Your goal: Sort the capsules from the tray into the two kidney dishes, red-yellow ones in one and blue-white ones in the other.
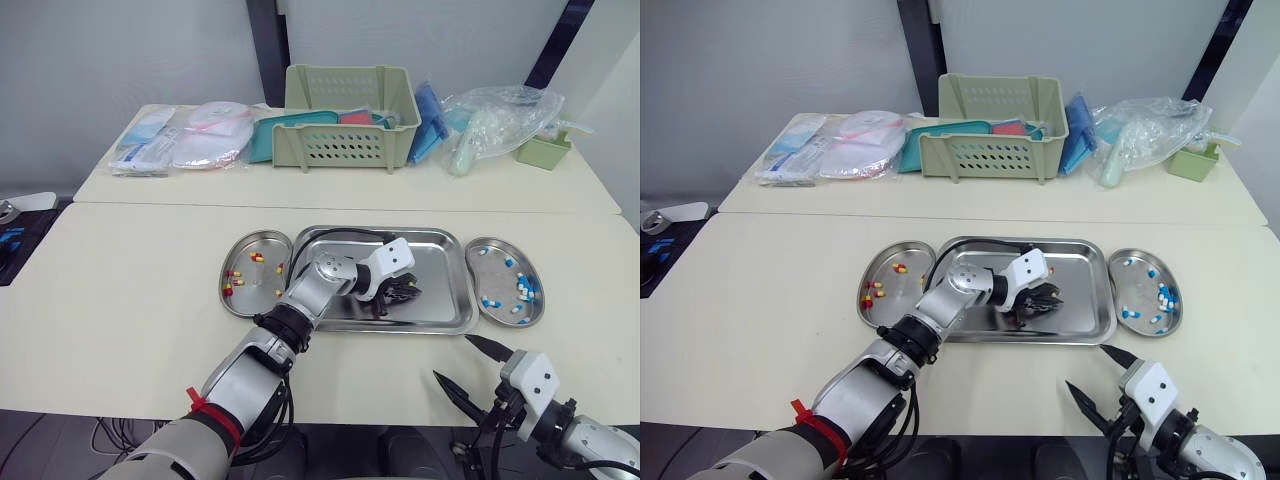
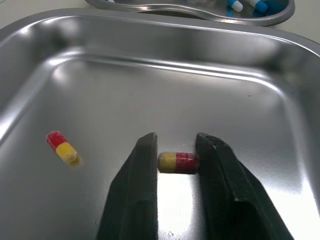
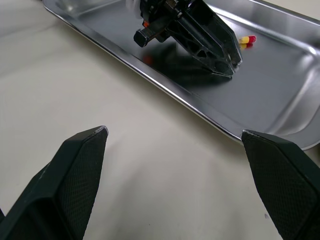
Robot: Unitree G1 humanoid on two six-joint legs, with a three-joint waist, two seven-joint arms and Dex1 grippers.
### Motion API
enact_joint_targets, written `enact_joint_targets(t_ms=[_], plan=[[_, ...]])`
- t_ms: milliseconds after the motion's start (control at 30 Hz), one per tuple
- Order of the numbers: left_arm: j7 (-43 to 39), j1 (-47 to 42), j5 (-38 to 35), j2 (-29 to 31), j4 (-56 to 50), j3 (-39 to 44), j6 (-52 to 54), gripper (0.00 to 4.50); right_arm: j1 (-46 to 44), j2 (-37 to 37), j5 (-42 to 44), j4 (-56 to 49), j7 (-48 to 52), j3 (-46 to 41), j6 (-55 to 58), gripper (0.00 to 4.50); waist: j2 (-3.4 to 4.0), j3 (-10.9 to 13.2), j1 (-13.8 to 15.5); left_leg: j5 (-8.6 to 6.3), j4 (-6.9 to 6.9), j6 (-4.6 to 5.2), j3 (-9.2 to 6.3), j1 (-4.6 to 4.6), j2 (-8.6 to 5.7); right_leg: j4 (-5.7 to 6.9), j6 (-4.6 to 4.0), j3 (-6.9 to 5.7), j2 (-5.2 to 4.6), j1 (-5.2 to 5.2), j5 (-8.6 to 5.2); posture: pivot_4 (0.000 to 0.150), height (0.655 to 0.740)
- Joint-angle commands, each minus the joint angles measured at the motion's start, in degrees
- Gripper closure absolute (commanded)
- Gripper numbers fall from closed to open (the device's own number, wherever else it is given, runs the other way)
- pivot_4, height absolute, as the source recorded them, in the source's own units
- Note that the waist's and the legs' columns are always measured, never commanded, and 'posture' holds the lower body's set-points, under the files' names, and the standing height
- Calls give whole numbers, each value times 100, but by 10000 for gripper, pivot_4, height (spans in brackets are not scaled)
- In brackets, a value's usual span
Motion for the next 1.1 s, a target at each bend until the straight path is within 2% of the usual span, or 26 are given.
enact_joint_targets(t_ms=[33, 167, 300, 367, 500, 667, 800, 933, 1100], plan=[[-30, 5, 103, -15, 35, -14, 120, 40881, -6, -45, 53, -290, -32, 5, 56, 0, 0, 0, 0, 0, 0, 0, 0, 0, 0, 0, 0, 0, 0, 0, 0, 1500, 7400], [-142, 127, 6, 40, -408, 65, 240, 40885, -31, -57, 40, -313, -18, 6, 103, 0, 0, 0, -4, 0, 0, 0, 0, 0, 0, 0, 0, 0, 0, 0, 0, 1500, 7400], [-289, 336, -128, 267, -1359, 153, 582, 40886, -65, -91, 20, -333, 11, 26, 94, 0, 1, 0, -9, 0, 0, 0, -1, -1, 0, 1, 0, 0, 0, -1, 0, 1500, 7400], [-371, 548, -233, 506, -2157, 226, 936, 40886, -102, -141, -39, -325, 29, 33, 38, 0, 2, 0, -19, 0, -1, 0, -1, -1, 1, 1, 0, 2, 0, -3, 0, 1500, 7400], [-353, 1064, -728, 1206, -4164, 696, 2356, 40887, -283, -257, -23, -424, 122, 65, -27, 0, 7, -2, -18, 1, -1, -1, -2, -1, 4, 2, 0, 1, 0, -2, 0, 1500, 7400], [-82, 1585, -1166, 2168, -5570, 1610, 3613, 40888, -704, -427, 143, -587, 275, 100, 86, 0, 11, -4, -31, 1, 1, -1, -4, 1, 4, 2, 0, 0, 0, 0, 0, 1500, 7400], [296, 1960, -1341, 2744, -5981, 2311, 4198, 40888, -1045, -645, 427, -616, 554, 198, 274, 0, 10, -3, -11, 1, 0, -1, -8, 1, 5, 2, 0, -3, 1, 0, 0, 1500, 7400], [494, 2445, -1363, 3282, -6152, 2622, 4360, 40888, -1439, -851, 746, -578, 814, 344, 602, 0, 5, -1, 11, 0, 2, 0, -9, -3, 3, -1, 0, -4, -2, 0, 0, 1500, 7400], [939, 2768, -1408, 3446, -6191, 2873, 4466, 40888, -1828, -960, 899, -447, 989, 495, 781, 0, 2, 1, 15, 0, 1, 0, -11, -3, 4, 0, 0, -6, -2, -1, 0, 1500, 7400]])
